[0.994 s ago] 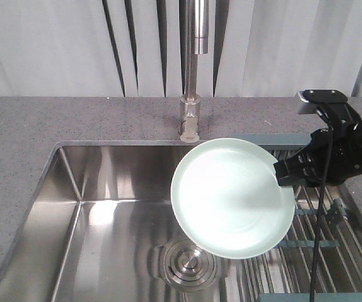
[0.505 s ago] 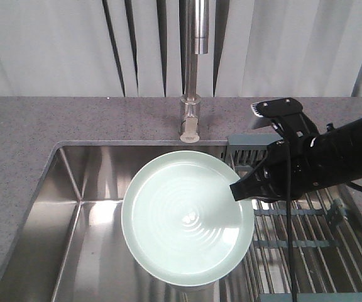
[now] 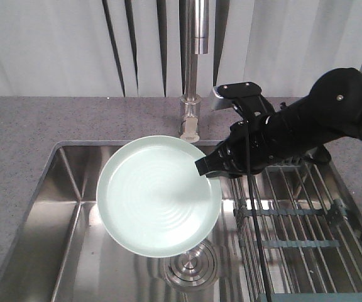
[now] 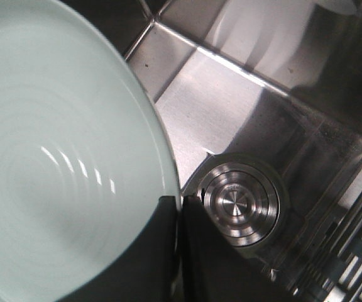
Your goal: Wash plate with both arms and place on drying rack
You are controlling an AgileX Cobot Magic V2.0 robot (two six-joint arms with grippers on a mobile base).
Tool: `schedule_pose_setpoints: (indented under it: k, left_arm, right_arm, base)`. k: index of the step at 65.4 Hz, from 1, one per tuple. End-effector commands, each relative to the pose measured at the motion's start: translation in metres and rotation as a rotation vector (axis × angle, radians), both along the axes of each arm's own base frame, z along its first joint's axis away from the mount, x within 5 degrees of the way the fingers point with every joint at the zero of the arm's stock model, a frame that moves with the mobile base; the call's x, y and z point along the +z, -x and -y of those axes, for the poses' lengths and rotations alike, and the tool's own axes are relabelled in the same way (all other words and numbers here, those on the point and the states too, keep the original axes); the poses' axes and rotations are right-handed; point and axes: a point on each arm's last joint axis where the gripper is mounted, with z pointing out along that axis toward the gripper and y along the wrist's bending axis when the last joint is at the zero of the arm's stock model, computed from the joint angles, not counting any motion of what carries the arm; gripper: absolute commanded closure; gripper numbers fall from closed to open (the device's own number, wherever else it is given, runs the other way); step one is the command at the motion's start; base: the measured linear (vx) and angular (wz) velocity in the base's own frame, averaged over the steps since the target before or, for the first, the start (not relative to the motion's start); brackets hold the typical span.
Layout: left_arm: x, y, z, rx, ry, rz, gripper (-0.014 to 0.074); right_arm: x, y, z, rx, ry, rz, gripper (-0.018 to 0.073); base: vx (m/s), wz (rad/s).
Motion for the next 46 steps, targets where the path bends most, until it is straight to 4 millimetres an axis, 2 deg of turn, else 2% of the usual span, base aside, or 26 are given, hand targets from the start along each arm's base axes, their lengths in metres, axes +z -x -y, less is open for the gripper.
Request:
schedule_pose_setpoints:
  k: [1, 10, 19, 34, 46]
  left_arm:
    - [0.013, -0.002, 0.000, 0.001, 0.013, 0.084, 0.0115]
    - [0.013, -0.002, 0.000, 0.001, 0.013, 0.084, 0.0115]
    - [0.013, -0.002, 0.000, 0.001, 0.013, 0.084, 0.0115]
    - [0.013, -0.002, 0.000, 0.001, 0.013, 0.084, 0.0115]
    - [0.013, -0.002, 0.000, 0.001, 0.013, 0.084, 0.0115]
  right_arm:
    - [0.027, -0.013, -0.004, -0.011, -0.043, 0.091, 0.0561]
    - [0.033, -0.031, -0.009, 0.000, -0.037, 0.113, 0.0561]
    - [0.038, -0.050, -0.004, -0.015, -0.041, 0.119, 0.0561]
    - [0.048, -0.070, 0.026, -0.081, -0.036, 0.145, 0.0561]
    - [0.045, -0.074, 0.051, -0.119, -0.002, 0.117, 0.0561]
  base:
    - [0.00, 0.00]
    - [0.00, 0.00]
    - [0.00, 0.00]
    - [0.00, 0.00]
    - [0.00, 0.00]
